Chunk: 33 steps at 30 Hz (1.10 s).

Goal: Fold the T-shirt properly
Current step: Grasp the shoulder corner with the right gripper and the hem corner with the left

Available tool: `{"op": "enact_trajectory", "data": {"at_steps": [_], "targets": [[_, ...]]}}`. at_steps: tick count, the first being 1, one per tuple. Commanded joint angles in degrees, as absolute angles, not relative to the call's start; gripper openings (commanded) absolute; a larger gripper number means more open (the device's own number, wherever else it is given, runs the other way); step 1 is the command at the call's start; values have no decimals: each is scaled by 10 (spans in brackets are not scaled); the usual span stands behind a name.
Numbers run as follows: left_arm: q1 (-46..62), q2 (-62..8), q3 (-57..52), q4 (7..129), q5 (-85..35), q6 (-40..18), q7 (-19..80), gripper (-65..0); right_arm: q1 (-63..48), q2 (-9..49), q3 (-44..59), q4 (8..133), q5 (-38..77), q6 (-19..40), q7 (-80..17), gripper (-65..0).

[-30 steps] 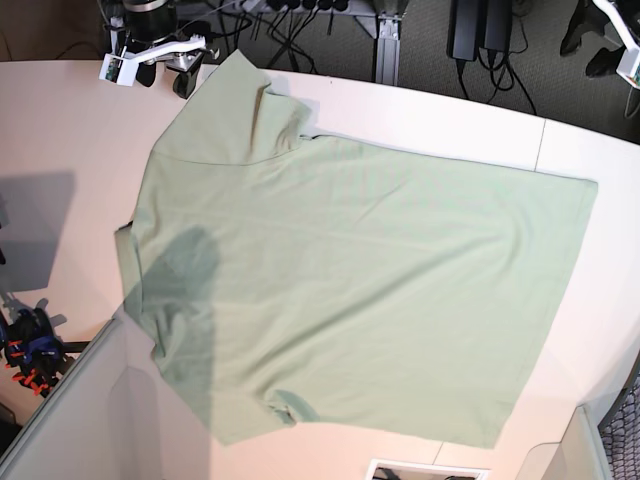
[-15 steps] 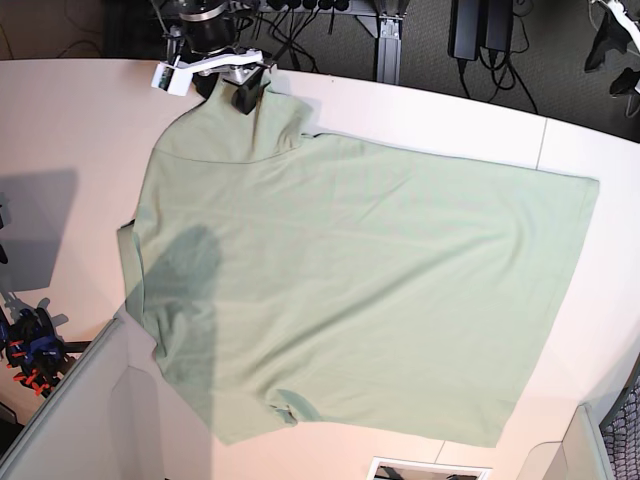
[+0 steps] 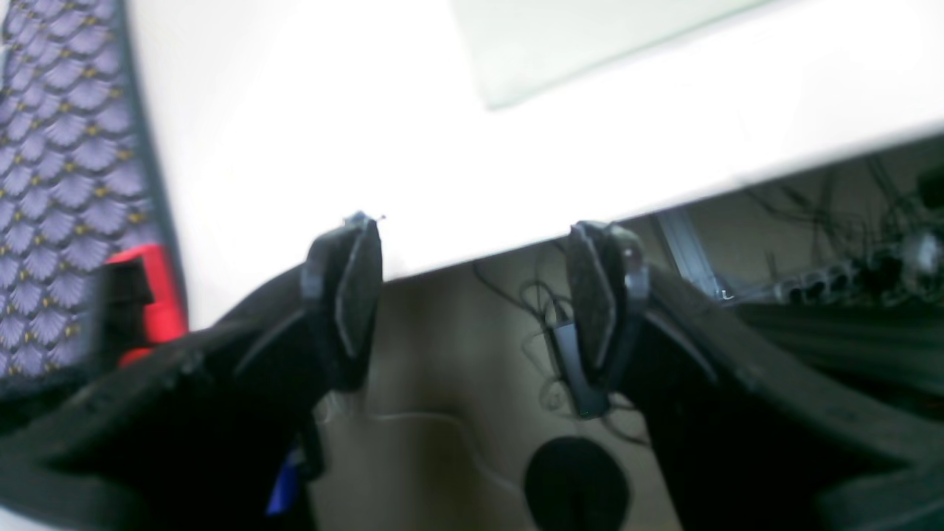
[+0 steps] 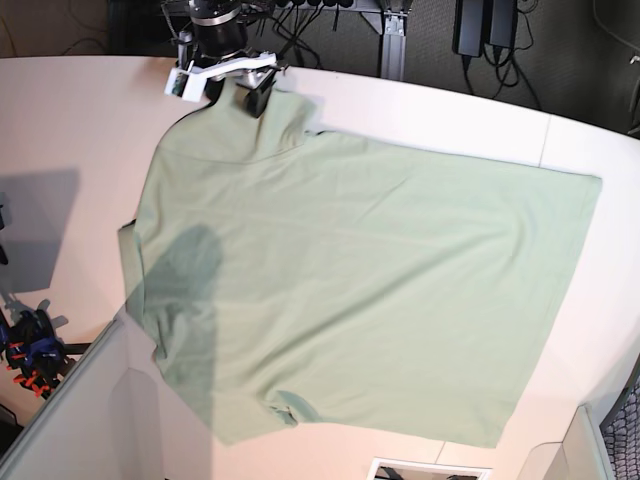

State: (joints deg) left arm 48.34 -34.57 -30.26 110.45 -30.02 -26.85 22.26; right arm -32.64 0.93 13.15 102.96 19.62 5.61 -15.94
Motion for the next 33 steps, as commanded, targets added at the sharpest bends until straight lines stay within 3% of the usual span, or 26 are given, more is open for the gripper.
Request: {"op": "enact_trajectory", "data": {"at_steps": [1,9,22,33], "targets": [[473,-361,-303,1092,-305,-264,214,-228,-329,11,133,1037,197,60,-156,-264],[355,-396,-225,960,-310,-262,212,-228,-329,11,133,1037,197,60,-154,-264],[203,-382,-96,879,-319,-262,213,-228,-331,11,133,1037,173,60,-154,-264],[190,-352,-58,837,-340,-262,226,-229,-330,11,133,1037,173,60,-152,-264]]}}
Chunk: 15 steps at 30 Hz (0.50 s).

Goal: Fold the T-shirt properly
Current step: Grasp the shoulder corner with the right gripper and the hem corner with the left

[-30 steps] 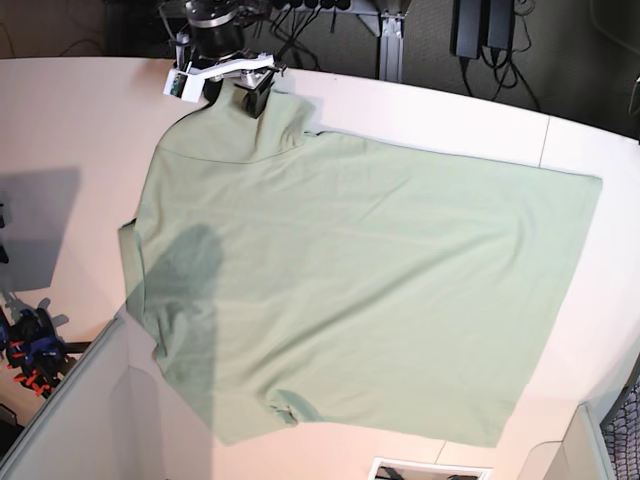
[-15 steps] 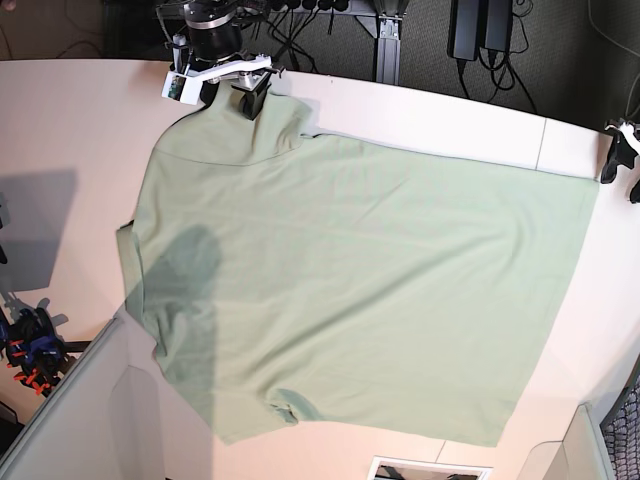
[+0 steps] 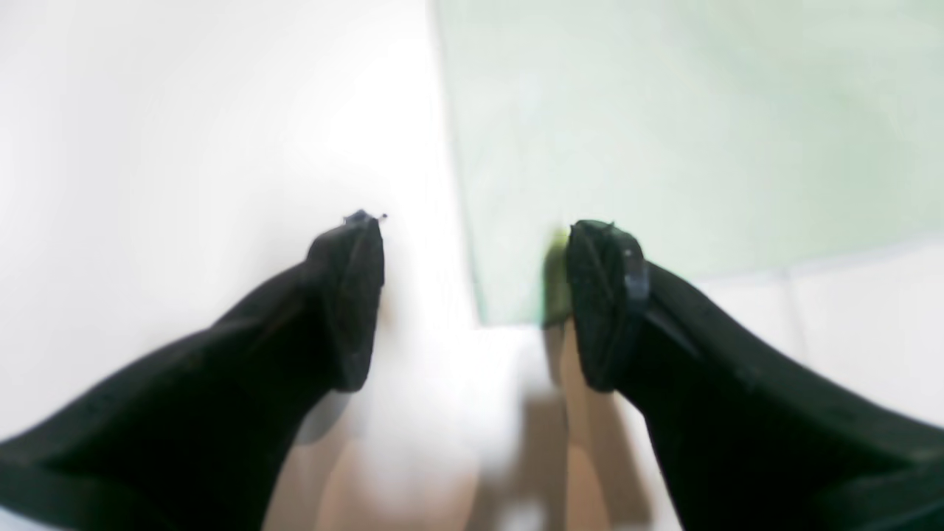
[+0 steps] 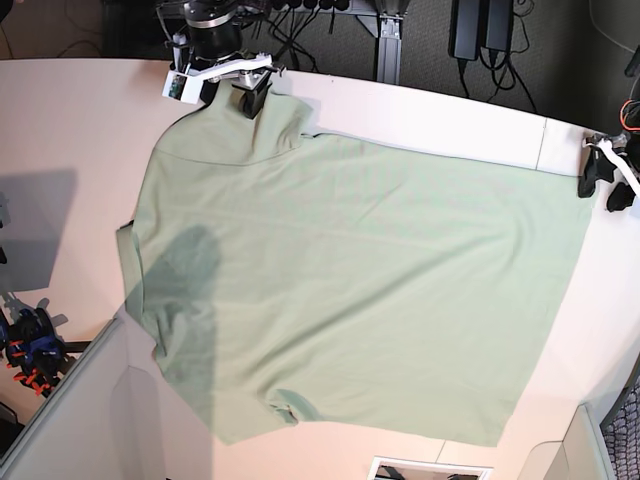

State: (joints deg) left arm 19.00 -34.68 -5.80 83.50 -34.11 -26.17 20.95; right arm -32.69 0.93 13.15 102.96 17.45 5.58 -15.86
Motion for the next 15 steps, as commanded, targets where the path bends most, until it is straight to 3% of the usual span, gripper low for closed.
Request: {"op": "enact_trajectory", "data": {"at_steps": [1,15], "targets": [[190,-349,-55,837,-342,-264,226,-229,-330,11,133,1037,173,60,-152,-264],[190,-300,-25,836,-291,-268,223,-230,-330,11,133,1037,169,60,-152,-265]]}}
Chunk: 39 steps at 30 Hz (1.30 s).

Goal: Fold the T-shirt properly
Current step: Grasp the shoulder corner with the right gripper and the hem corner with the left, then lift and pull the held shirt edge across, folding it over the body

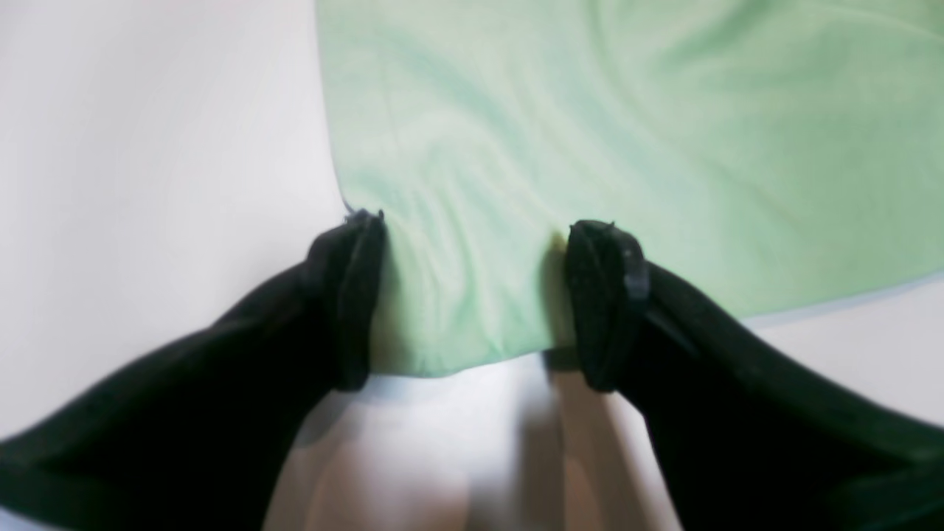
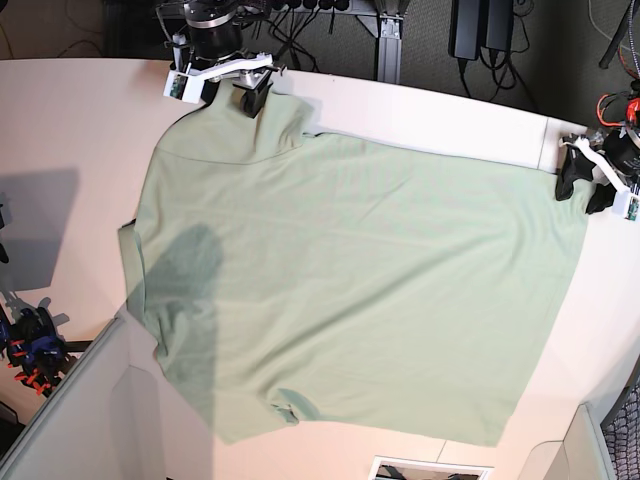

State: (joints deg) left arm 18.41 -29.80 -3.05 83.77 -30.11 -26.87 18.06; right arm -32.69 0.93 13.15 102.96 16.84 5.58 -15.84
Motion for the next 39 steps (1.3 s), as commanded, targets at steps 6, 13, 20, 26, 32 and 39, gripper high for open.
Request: {"op": "enact_trajectory", "data": {"at_steps": [6,13,20,26,32,39], "targets": [[191,-297,-25,835,-273,-268,195,-425,-330,11,133,1037,151,60,-150,-393],[190,-297,-26,835,-241,-268,193,-650,-330,11,133,1037,95,73,-148,-650],[190,-297,-47,837,-239,-347,191,-650,-331,11,133,1042,94,73,-153,-650],[214,-297,-100,841,-310,-400,197,-650,-353,11,171,1078,102,73,-168,-650],[246,-319,-160,849,-391,-400,226,-650,-400,11,219,1159,157,80,-199,-650],[258,-335,-184,907,-461,-400,251,-650,-410,11,253,1211,157,79,-199,-650]]}}
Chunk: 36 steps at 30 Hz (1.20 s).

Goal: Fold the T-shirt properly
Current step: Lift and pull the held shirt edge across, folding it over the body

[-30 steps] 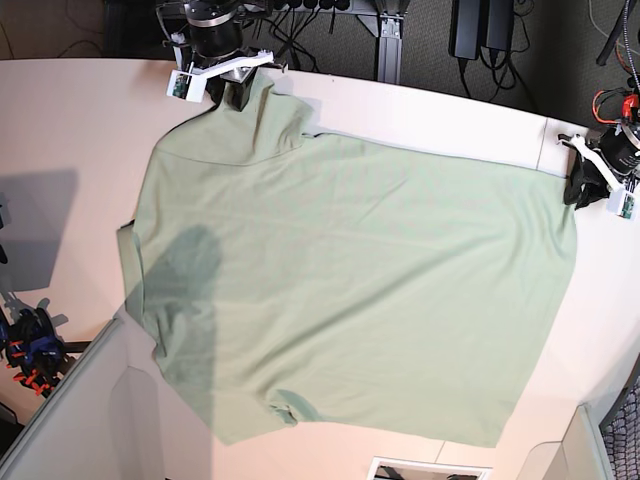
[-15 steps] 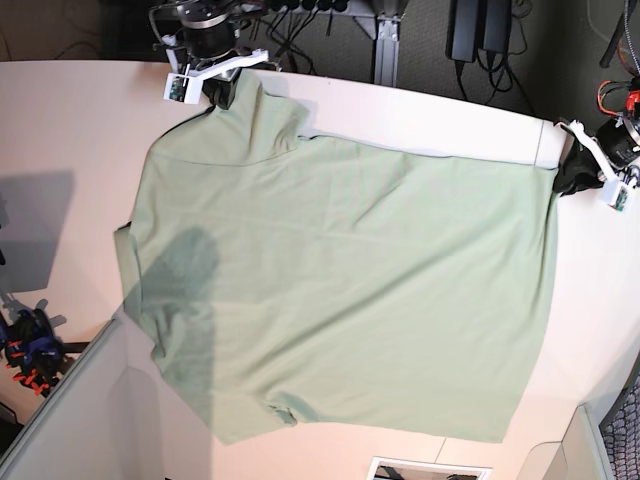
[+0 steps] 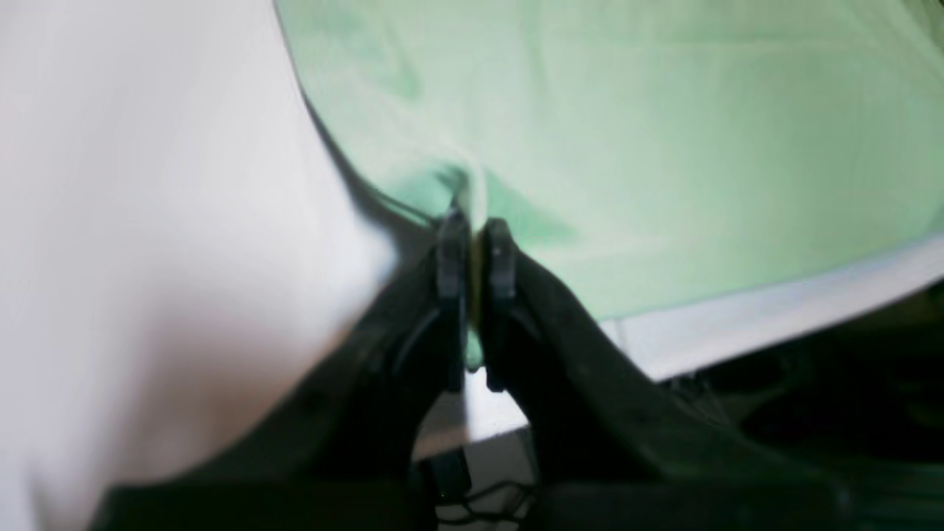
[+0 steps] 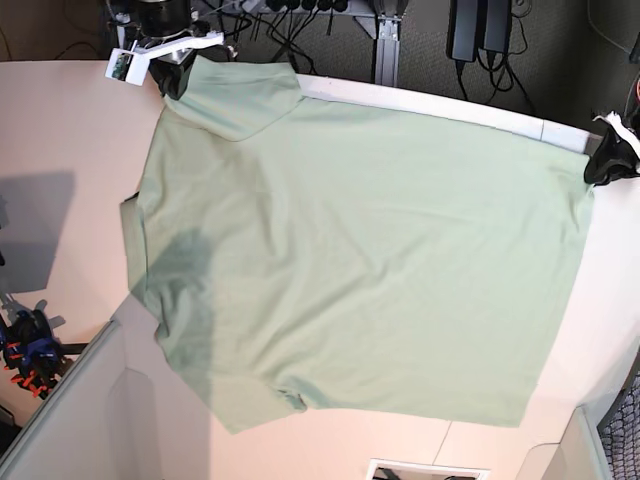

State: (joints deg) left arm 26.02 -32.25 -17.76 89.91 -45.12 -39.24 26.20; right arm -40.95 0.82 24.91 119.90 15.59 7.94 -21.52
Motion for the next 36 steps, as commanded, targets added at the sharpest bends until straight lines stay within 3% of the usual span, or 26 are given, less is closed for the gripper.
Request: {"op": "enact_trajectory", "data": {"at_steps": [1,10,18,26,36], "targets": [[255,-335,-190,912,-466,-400,251,-650,-404,11,257,1216,157,79,-199,-650],[189,-335,-177,906,-442,-400,243,-650,-299,17,277,1204,156,80,-200,-650],[62,-333,-95,768,-394,-400,211,-650,-152,76,265,1060,156,108,-200,-650],[-53,-333,-61,657,-358,-400,174,-650,-33,117,206,947,149,121,-200,-650],[-137,-330,4,540,-308,-400,100,-650,94,120,108,820,78,121,-208,-650]]}}
